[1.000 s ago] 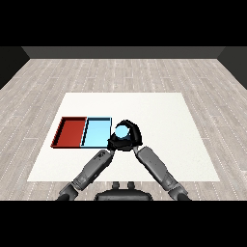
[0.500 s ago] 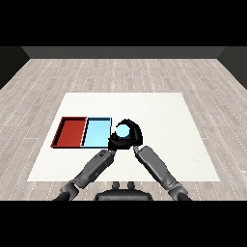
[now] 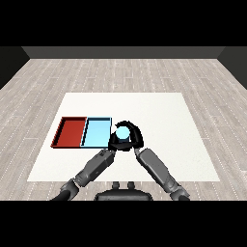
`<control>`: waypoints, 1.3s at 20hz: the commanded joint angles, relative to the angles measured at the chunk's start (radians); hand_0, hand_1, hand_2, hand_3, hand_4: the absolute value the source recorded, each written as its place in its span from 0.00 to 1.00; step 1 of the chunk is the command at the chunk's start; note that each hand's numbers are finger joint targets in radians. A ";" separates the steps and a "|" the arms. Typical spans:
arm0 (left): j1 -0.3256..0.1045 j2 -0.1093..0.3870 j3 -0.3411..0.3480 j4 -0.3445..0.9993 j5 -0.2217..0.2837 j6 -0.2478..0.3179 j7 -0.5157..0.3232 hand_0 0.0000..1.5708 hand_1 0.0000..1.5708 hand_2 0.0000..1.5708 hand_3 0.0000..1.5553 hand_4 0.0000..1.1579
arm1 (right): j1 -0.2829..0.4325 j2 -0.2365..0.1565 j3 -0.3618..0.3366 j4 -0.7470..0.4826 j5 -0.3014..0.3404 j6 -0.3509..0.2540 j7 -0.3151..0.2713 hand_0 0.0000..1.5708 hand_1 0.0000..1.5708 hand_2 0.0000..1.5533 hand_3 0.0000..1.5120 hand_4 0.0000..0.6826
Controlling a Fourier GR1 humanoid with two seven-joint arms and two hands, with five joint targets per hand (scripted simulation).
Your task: Pick the blue can and put it in the blue box
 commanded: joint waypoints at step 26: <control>-0.107 0.238 0.187 0.095 -0.092 0.010 0.069 1.00 1.00 1.00 0.98 0.99 | 0.278 -0.079 -0.395 -0.252 -0.168 0.212 -0.087 0.00 0.00 0.00 0.00 0.00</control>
